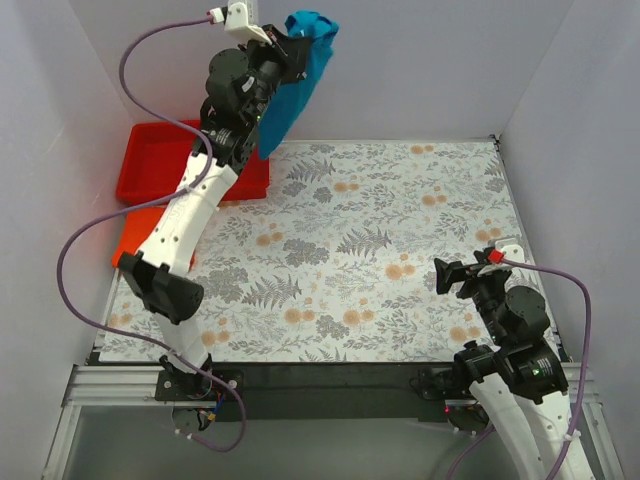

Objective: Fold and stack the t-shirts
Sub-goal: Grab the tshirt from the pile, then move the tshirt to the center of the board

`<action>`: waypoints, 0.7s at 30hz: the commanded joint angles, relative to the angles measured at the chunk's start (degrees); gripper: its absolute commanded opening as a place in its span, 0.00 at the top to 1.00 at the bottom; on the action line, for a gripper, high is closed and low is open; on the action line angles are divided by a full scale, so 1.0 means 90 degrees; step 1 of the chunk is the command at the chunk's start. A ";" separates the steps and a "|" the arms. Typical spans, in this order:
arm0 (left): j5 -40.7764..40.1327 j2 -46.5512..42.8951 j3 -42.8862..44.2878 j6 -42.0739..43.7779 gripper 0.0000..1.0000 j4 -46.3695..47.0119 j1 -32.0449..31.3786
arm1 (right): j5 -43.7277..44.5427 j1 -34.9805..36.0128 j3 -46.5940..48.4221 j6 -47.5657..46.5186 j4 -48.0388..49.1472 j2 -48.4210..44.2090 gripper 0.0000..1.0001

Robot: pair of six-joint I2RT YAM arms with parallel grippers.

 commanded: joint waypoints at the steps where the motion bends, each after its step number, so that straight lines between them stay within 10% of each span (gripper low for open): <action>1: 0.0352 -0.0677 -0.0100 0.0019 1.00 0.0069 -0.0013 | 0.0104 0.0025 0.0029 -0.0068 0.0232 -0.0137 0.06; 5: 0.0227 -0.1312 -0.1161 0.0018 1.00 0.0128 -0.0102 | 0.0172 0.0025 0.0049 -0.0068 0.0251 -0.0186 0.05; 10: -0.1256 -0.2230 -0.3106 0.0905 0.47 0.0158 -0.0111 | 0.0047 0.0025 0.0614 0.0010 -0.0186 0.0048 0.02; 13: -0.1746 -0.2921 -0.4454 0.1053 0.33 0.0021 -0.0102 | -0.0285 0.0025 0.1237 0.0078 -0.0499 0.0565 0.02; 21: -0.1679 -0.5003 -0.7551 0.0468 0.28 -0.0623 -0.0111 | -0.1175 0.0025 0.1807 0.0731 -0.0852 0.2312 0.02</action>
